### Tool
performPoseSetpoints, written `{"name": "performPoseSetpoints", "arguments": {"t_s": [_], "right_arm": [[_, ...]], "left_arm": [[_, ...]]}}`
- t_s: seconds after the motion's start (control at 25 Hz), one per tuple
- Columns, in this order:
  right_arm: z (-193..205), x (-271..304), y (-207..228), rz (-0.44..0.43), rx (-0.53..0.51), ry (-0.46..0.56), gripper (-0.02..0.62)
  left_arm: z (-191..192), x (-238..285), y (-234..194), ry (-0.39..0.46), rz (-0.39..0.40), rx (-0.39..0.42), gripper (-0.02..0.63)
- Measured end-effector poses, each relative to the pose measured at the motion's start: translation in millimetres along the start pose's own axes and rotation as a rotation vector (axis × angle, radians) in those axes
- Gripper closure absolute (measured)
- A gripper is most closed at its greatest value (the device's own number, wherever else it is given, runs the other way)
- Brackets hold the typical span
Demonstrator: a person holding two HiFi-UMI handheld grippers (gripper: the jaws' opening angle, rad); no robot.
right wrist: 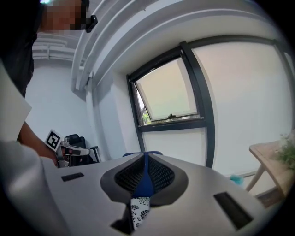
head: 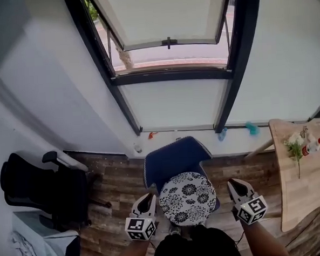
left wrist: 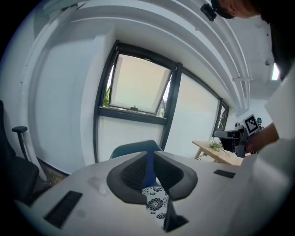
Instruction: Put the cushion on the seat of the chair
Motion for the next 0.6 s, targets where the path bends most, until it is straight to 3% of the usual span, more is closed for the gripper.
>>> {"name": "performPoseSetpoints", "arguments": {"t_s": [0.24, 0.6], "right_arm": [[-37.0, -26.1, -8.9, -0.031, -0.029, 0.072, 0.558], [-65.8, -27.4, -10.9, 0.017, -0.056, 0.129, 0.572]], "left_arm": [[-48.6, -6.7, 25.3, 0.103, 0.063, 0.064, 0.594], [-72.8, -21.4, 32.1, 0.148, 0.026, 0.135, 0.601]]}}
Point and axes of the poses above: the fingertips, and each gripper's own axes: x forward along the fingers, y to its right, z out of its underside, the point moved 3 cm from there along -x, backward along the fingers, and after that the axes turned 8 degrees about -x, right-handed, at the moved point
